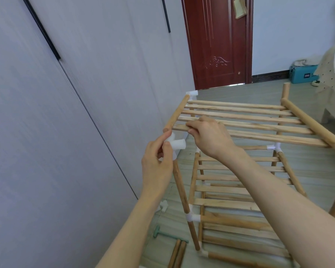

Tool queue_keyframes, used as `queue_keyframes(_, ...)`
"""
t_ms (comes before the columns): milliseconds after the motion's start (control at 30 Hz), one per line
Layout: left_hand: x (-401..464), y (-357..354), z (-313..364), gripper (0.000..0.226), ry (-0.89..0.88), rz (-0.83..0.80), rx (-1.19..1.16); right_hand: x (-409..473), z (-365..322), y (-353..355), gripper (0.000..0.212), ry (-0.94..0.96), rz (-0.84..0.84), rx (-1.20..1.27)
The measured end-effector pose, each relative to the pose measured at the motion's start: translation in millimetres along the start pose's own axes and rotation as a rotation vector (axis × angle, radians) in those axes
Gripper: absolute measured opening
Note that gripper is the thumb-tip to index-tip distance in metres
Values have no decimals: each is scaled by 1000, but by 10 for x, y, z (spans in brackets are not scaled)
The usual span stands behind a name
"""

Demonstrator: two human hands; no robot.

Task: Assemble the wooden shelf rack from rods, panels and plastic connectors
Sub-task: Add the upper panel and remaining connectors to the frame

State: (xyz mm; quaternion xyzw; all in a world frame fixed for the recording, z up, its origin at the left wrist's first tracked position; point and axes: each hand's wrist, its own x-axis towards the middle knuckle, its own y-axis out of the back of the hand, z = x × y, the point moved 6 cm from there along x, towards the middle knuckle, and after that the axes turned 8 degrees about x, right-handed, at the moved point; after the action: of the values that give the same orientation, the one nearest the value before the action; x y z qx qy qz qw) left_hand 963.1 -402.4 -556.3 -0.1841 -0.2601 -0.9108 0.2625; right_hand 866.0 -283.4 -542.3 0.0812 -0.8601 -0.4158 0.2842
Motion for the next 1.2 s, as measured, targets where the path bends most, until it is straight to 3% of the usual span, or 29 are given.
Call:
queue_keyframes(767, -103, -27, -14, 24, -28, 67, 72, -63, 61, 37, 29, -26, -35, 56)
queue_keyframes(1200, -97, -51, -78, 17, -51, -47, 93, -151, 90, -18, 30, -6, -113, 61)
